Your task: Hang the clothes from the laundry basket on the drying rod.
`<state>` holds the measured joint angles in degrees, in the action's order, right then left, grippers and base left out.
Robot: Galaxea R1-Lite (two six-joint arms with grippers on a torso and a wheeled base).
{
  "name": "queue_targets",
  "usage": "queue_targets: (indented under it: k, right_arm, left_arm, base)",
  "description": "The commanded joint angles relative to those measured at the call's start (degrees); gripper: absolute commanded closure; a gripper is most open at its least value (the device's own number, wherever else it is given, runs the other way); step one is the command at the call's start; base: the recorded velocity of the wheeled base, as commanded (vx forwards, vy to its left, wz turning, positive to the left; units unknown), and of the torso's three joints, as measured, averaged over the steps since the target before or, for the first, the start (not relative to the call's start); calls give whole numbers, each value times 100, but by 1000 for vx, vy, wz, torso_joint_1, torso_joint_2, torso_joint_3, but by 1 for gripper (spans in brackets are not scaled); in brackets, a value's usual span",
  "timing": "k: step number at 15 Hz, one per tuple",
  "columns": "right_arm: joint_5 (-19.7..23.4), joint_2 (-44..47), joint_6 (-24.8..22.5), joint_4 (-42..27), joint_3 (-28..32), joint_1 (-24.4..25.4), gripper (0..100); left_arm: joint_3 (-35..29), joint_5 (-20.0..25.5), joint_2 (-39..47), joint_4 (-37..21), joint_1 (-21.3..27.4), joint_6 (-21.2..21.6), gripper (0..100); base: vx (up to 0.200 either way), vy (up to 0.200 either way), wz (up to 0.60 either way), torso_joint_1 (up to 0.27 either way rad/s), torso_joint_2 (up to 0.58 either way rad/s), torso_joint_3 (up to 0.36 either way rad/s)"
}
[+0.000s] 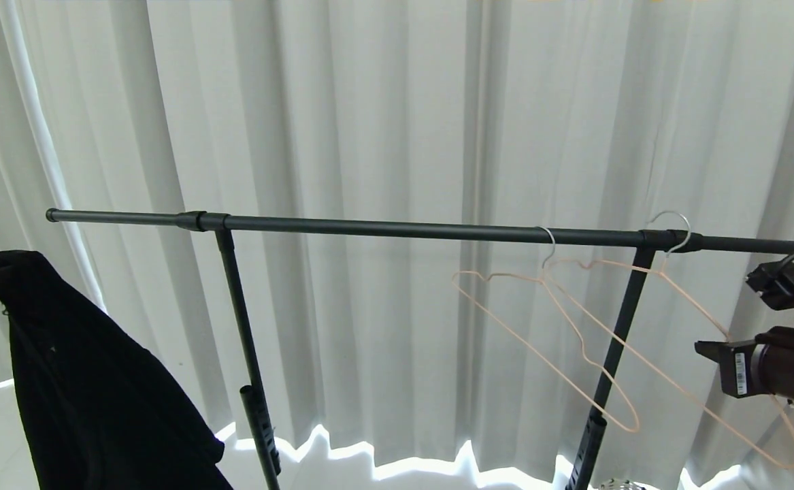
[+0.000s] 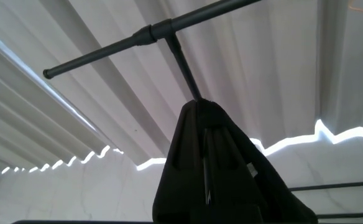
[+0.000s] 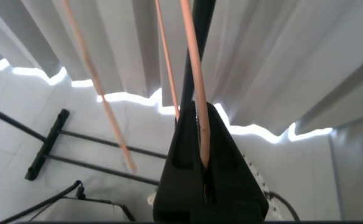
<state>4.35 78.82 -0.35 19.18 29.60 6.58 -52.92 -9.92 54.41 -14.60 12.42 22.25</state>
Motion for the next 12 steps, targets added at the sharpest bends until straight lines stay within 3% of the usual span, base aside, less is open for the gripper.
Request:
queue_targets:
  k: [1, 7, 10, 12]
  right_arm:
    - [-5, -535, -17, -256, -59, 1, 100]
    - [13, -1572, -211, -1171, -42, 18, 100]
    - [75, -2020, -343, -1179, 20, 159, 100]
    - [75, -2319, -343, -1197, 20, 669, 100]
  left_arm:
    - [-8, -1, 0, 1, 6, -1, 100]
    - [1, 52, 88, 1, 6, 8, 100]
    - [-34, 43, 299, 1, -3, 8, 100]
    - [-78, 61, 395, 1, -3, 8, 100]
  base:
    - [-200, 0, 0, -7, 2, 2]
    - [-200, 0, 0, -4, 2, 2]
    - [0, 0, 0, 0, 0, 0]
    - [0, 0, 0, 0, 0, 0]
